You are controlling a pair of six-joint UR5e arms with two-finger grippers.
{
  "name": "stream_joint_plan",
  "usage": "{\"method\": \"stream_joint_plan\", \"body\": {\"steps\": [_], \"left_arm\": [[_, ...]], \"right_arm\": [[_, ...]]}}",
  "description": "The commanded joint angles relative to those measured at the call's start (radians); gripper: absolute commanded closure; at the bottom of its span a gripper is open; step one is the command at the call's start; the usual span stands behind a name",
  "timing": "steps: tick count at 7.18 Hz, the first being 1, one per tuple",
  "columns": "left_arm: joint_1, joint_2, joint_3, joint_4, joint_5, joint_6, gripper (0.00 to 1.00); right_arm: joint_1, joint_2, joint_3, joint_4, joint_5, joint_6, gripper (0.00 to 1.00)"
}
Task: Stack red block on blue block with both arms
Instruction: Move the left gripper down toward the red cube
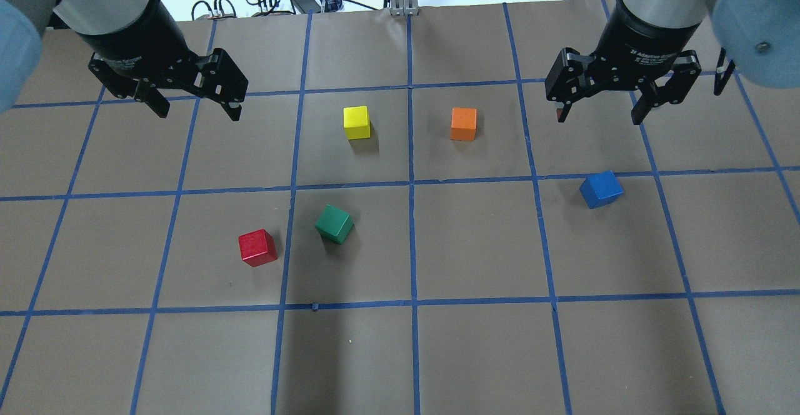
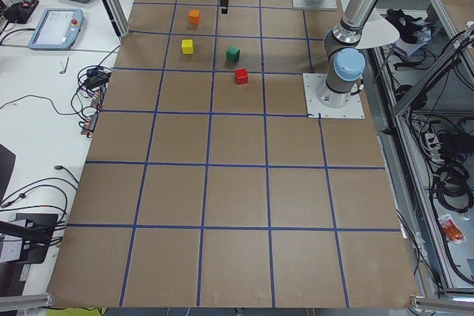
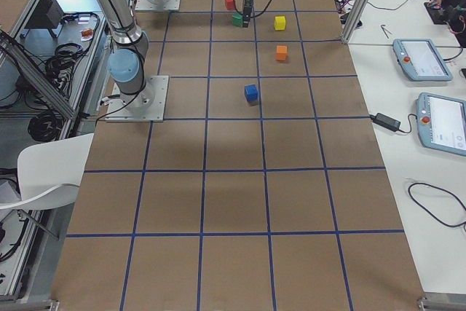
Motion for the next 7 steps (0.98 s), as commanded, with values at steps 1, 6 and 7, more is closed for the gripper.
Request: {"method": "stream_joint_plan", "body": {"steps": [1,6,7], "left_arm": [[0.025,-0.03,-0.092,0.012,-0.011,-0.166,0.0],[0.084,-0.115,-0.573,0.622,-0.007,-0.162,0.0],[0.086,-0.121,-0.61,0.674,-0.002,-0.16,0.0]], "right_arm": [[0.0,-0.001,-0.001,0.002,-0.001,0.0,0.0],[-0.001,-0.004,0.001,0.003,-0.001,-0.002,0.0],[-0.001,-0.004,0.001,-0.007,-0.001,-0.002,0.0]]}}
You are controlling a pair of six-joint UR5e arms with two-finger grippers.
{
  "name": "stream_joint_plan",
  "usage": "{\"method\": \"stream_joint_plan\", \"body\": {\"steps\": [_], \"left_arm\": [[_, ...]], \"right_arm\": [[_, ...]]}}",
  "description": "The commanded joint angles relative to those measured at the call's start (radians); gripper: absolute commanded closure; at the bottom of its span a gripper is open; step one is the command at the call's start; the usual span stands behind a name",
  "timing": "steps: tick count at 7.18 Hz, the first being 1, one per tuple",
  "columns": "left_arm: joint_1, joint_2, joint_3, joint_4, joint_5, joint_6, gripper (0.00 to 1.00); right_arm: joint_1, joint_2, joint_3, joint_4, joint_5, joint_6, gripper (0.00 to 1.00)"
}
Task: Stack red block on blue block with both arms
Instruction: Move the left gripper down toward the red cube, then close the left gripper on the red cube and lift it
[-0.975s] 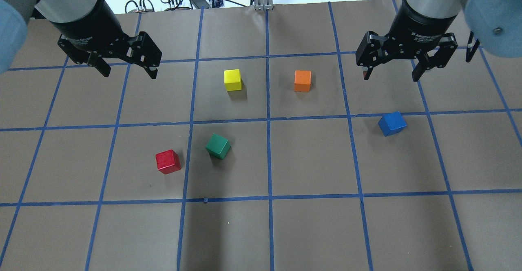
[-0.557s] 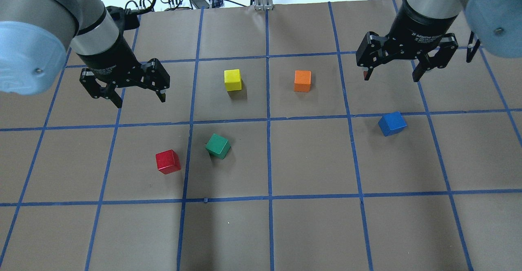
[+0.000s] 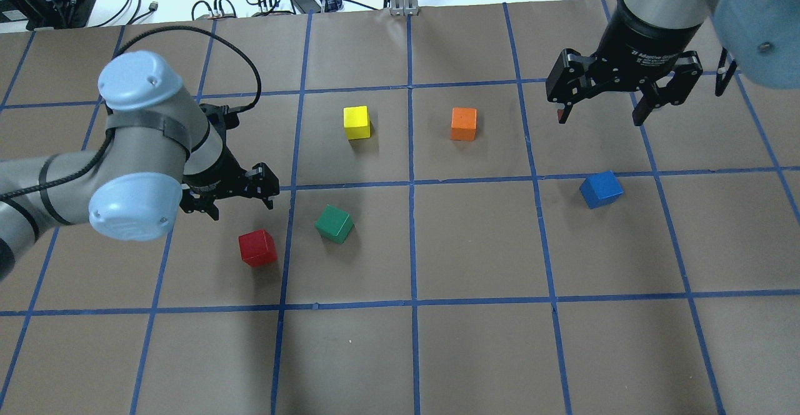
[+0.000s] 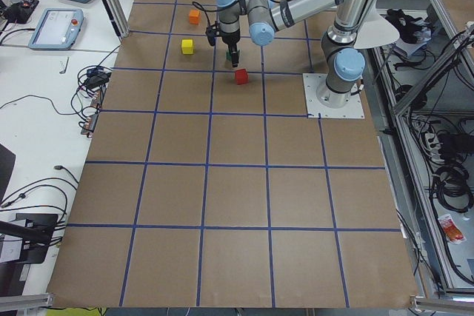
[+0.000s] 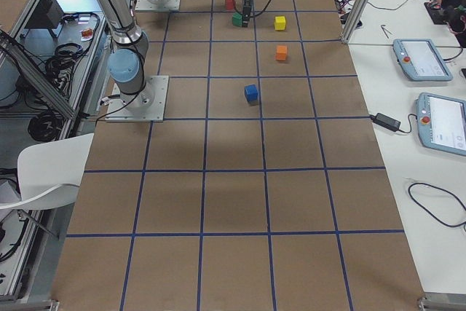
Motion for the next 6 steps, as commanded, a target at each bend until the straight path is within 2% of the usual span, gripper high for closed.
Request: {"method": "stream_joint_plan", "body": {"steps": [1,3,4,5,6], "left_arm": [[0.006,-0.032,-0.111,0.108,-0.001,-0.002,0.0],[0.006,-0.078,-0.141,0.179,0.002,-0.003,0.0],[0.007,-0.107,-0.132,0.179,0.002,-0.005,0.17],[0.009,-0.118,-0.13,0.181,-0.001,0.003,0.61],[0.009,-0.116,-0.129,0.2,-0.008,-0.005,0.96]], "right_arm": [[-0.001,0.0,0.0,-0.01,0.0,0.0,0.0],[0.001,0.0,0.0,-0.006,0.0,0.0,0.0],[0.001,0.0,0.0,-0.008,0.0,0.0,0.0],[0.001,0.0,0.0,-0.011,0.0,0.002,0.0],[-0.001,0.0,0.0,-0.003,0.0,0.002,0.0]]}}
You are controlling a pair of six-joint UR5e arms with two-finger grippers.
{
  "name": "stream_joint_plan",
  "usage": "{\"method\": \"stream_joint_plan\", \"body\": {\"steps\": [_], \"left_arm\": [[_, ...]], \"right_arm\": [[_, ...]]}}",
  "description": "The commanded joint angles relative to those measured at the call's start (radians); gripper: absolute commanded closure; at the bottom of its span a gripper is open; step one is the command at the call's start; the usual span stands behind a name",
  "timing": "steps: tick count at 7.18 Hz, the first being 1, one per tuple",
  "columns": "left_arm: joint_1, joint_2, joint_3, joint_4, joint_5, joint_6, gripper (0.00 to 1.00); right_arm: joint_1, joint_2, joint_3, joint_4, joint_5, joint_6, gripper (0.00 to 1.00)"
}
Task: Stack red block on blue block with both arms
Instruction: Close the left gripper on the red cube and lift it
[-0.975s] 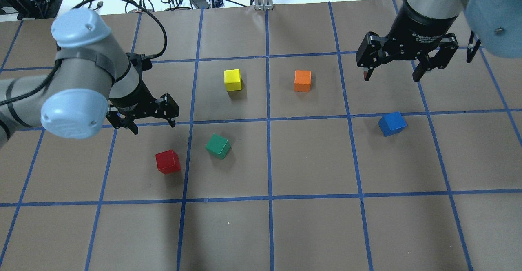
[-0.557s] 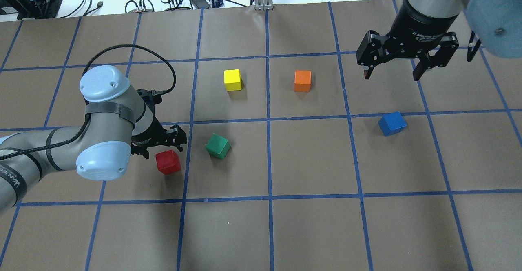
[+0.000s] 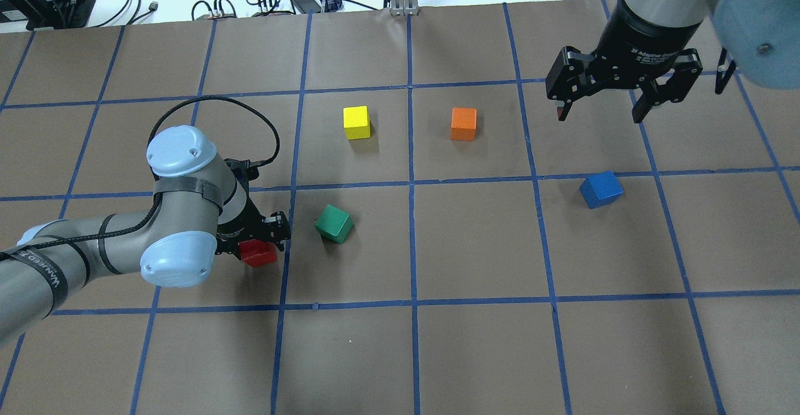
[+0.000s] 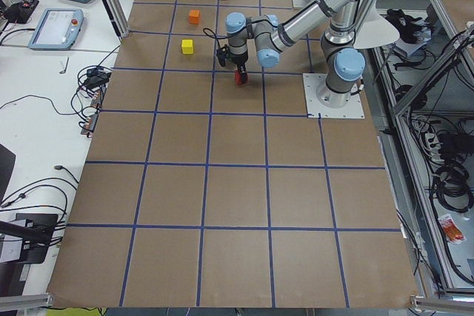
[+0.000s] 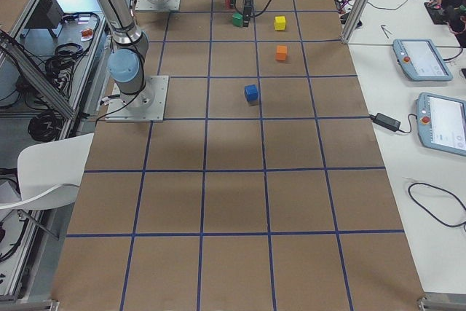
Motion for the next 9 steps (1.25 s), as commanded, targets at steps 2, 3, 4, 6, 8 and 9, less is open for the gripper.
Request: {"method": "stream_joint_plan", "body": {"steps": [2,3,4,6,8,9], "left_arm": [[-0.001,0.016,0.049,-0.005,0.002,0.001,0.97],[-0.01,0.009,0.139,-0.087,0.001,0.002,0.97],[-0.034,-0.005,0.263,-0.214,-0.012,0.004,0.97],[-0.169,-0.074,0.489,-0.315,-0.097,0.005,0.97],[-0.336,-0.177,0.62,-0.324,-0.09,-0.016,0.96],[-0.402,-0.204,0.619,-0.314,-0.087,-0.065,0.96]], "right_arm": [[-0.001,0.0,0.0,0.01,0.0,0.0,0.0],[-0.001,0.0,0.002,0.011,-0.002,0.0,0.0],[-0.001,0.0,0.002,0.01,-0.002,-0.001,0.0],[-0.003,0.0,0.002,0.005,0.0,-0.001,0.0],[-0.003,0.0,0.002,0.011,-0.003,-0.001,0.0],[-0.003,0.0,0.002,0.014,-0.032,-0.001,0.0]]}}
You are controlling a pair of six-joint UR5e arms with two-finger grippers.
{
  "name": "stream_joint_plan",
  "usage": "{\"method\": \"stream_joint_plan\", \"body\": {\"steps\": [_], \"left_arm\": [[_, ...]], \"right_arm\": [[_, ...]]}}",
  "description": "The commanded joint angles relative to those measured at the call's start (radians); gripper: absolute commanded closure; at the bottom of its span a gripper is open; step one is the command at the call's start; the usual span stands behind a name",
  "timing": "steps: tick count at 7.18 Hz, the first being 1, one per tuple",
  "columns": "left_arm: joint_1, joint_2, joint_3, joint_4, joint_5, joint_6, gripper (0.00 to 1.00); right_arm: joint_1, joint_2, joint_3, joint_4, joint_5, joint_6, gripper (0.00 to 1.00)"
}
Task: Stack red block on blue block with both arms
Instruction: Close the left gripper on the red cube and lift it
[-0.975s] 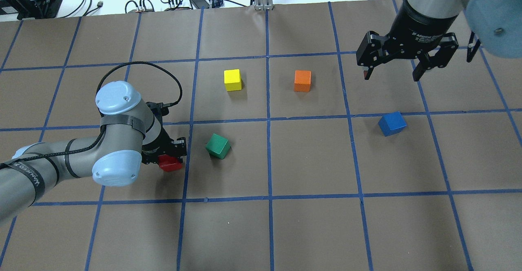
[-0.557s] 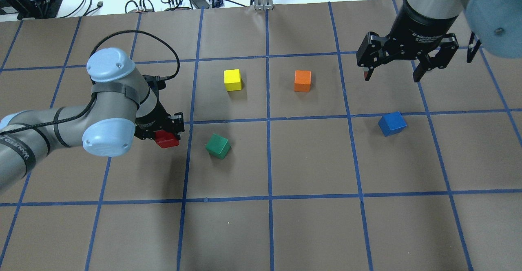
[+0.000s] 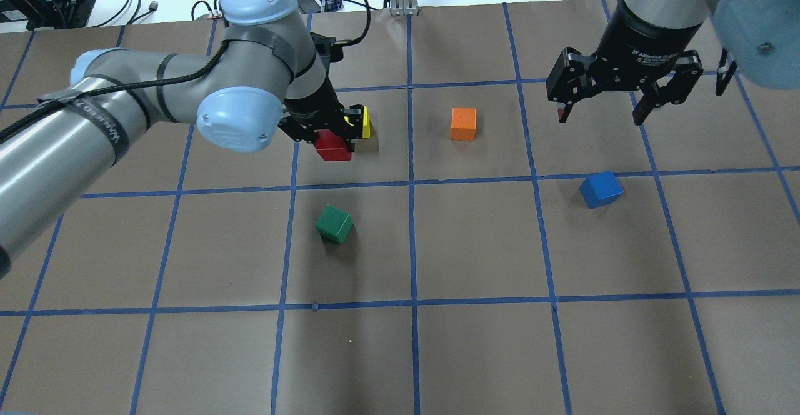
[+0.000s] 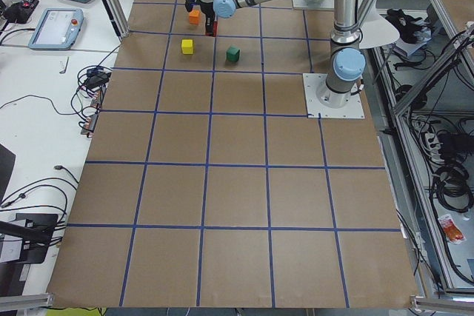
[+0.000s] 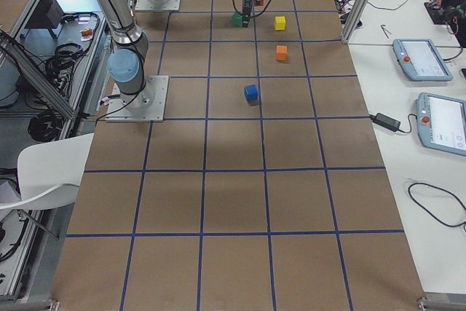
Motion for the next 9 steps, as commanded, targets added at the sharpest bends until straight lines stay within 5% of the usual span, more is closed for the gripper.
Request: {"method": "stream_joint_plan", "body": {"steps": [1,6,7,9], "left_arm": [[-0.141,-0.056,0.01,0.006,0.001,-0.103,0.96],[-0.155,-0.079,-0.134,0.104,-0.002,-0.231,0.93],[-0.157,-0.095,-0.136,0.114,-0.002,-0.236,0.57],[-0.189,-0.113,-0.154,0.156,0.001,-0.236,0.1]], "right_arm": [[0.001,0.0,0.0,0.007,-0.05,-0.005,0.0],[-0.005,0.001,0.011,-0.009,-0.057,-0.013,0.0],[-0.004,0.006,0.012,-0.001,-0.057,-0.016,0.0],[-0.002,0.003,0.056,-0.012,-0.054,-0.013,0.0]]}}
